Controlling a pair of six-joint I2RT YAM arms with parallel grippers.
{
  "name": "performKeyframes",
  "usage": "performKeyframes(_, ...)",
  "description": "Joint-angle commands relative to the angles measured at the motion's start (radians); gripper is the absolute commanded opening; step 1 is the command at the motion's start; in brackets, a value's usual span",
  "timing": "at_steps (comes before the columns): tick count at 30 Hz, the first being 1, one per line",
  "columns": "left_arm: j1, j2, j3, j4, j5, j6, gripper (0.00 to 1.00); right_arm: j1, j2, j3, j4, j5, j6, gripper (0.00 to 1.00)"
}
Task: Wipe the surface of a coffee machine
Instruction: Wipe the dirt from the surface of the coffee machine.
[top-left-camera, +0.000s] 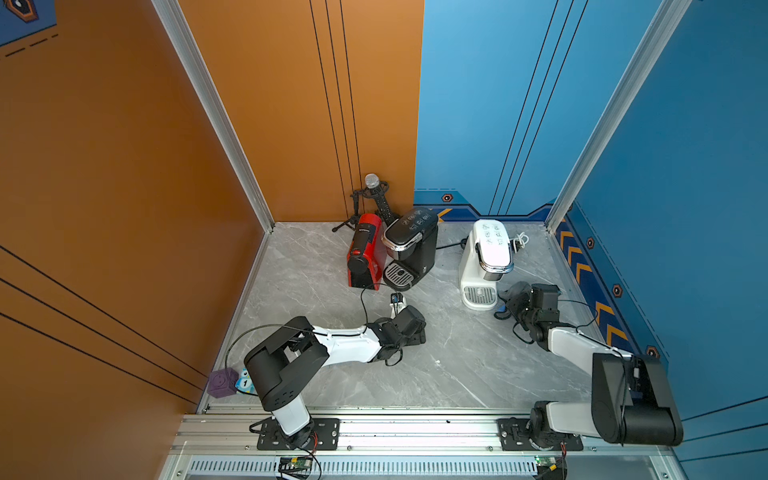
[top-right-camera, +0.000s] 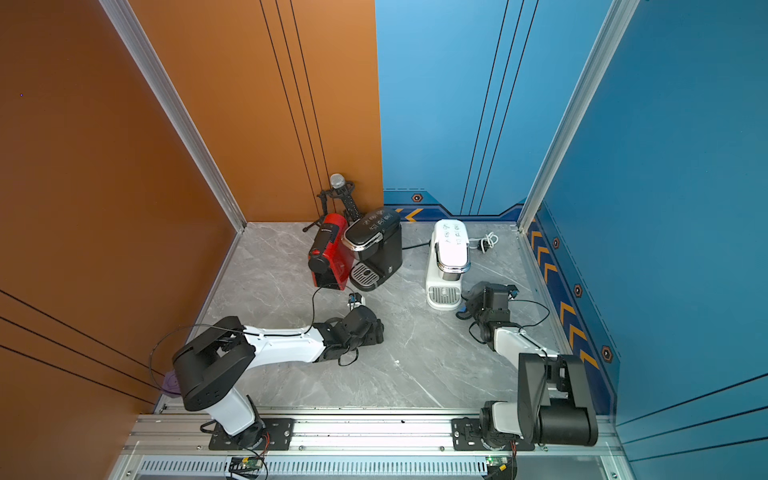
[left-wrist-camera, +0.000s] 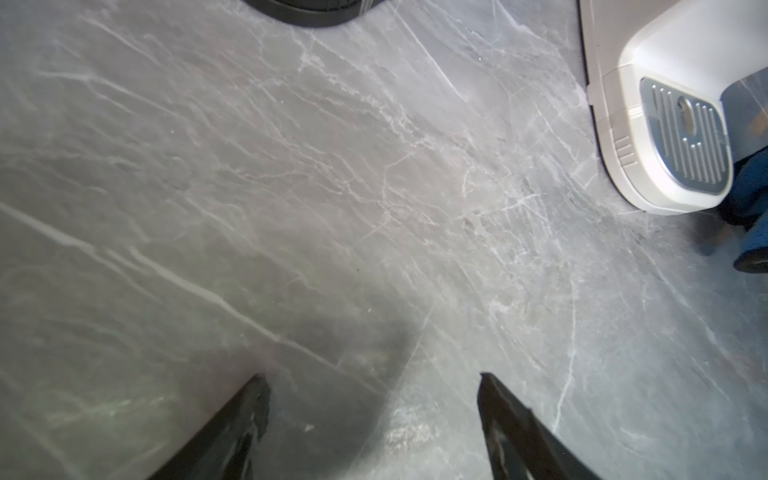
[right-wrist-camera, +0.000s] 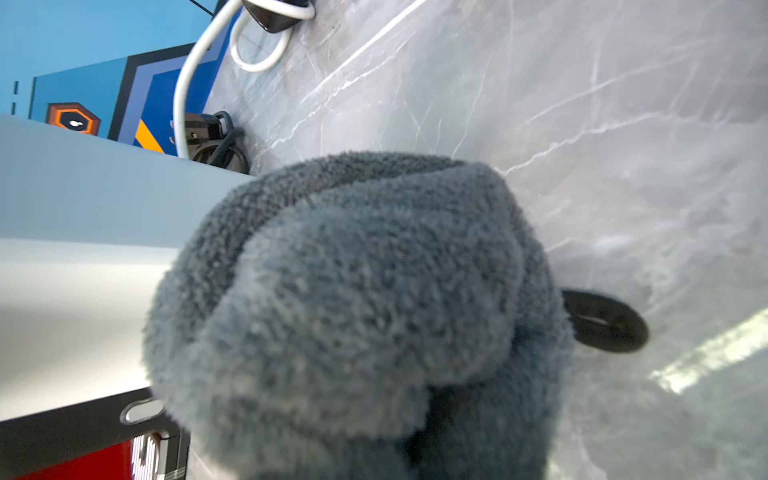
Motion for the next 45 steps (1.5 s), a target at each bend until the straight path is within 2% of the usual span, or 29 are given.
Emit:
performKeyframes(1, -0.004, 0.027, 0.037, -0.017, 0.029, 0.023, 0.80, 0.070, -0.196, 0.089, -0.222, 0.039, -0.121, 0.09)
performKeyframes(4, -0.007, 0.044, 0.052, -0.016, 0.030, 0.023, 0.80, 0.199, -0.359, 0.217, -0.427, 0.218, -0.245, 0.09)
performKeyframes(6, -0.009, 0.057, 0.058, -0.015, 0.035, 0.022, 0.80, 0.248, -0.412, 0.311, -0.521, 0.284, -0.306, 0.09)
performKeyframes(8, -0.012, 0.068, 0.064, -0.006, 0.038, 0.020, 0.80, 0.280, -0.406, 0.422, -0.606, 0.287, -0.369, 0.09)
performKeyframes(11, -0.020, 0.078, 0.066, 0.005, 0.042, 0.018, 0.80, 0.357, -0.309, 0.612, -0.727, 0.315, -0.461, 0.09)
performKeyframes(14, -0.028, 0.074, 0.060, 0.008, 0.038, 0.018, 0.80, 0.451, -0.119, 0.859, -0.875, 0.351, -0.574, 0.09)
performKeyframes(19, -0.031, 0.034, 0.013, 0.031, 0.020, 0.008, 0.80, 0.557, 0.352, 1.389, -1.188, 0.483, -0.711, 0.10)
performKeyframes(25, -0.029, -0.060, -0.074, 0.031, -0.017, -0.006, 0.80, 0.580, 0.844, 1.943, -1.478, 0.629, -0.760, 0.09)
performKeyframes(27, -0.028, -0.092, -0.105, 0.032, -0.031, -0.012, 0.80, 0.581, 0.939, 2.057, -1.536, 0.670, -0.763, 0.09)
performKeyframes(30, -0.025, -0.127, -0.149, 0.045, -0.044, -0.020, 0.80, 0.589, 1.002, 2.080, -1.547, 0.711, -0.766, 0.09)
performKeyframes(36, -0.014, -0.147, -0.185, 0.069, -0.028, -0.017, 0.81, 0.565, 1.055, 1.969, -1.548, 0.832, -0.747, 0.09)
performKeyframes(45, -0.014, -0.151, -0.206, 0.101, -0.021, -0.021, 0.81, 0.536, 1.135, 1.893, -1.481, 0.858, -0.759, 0.08)
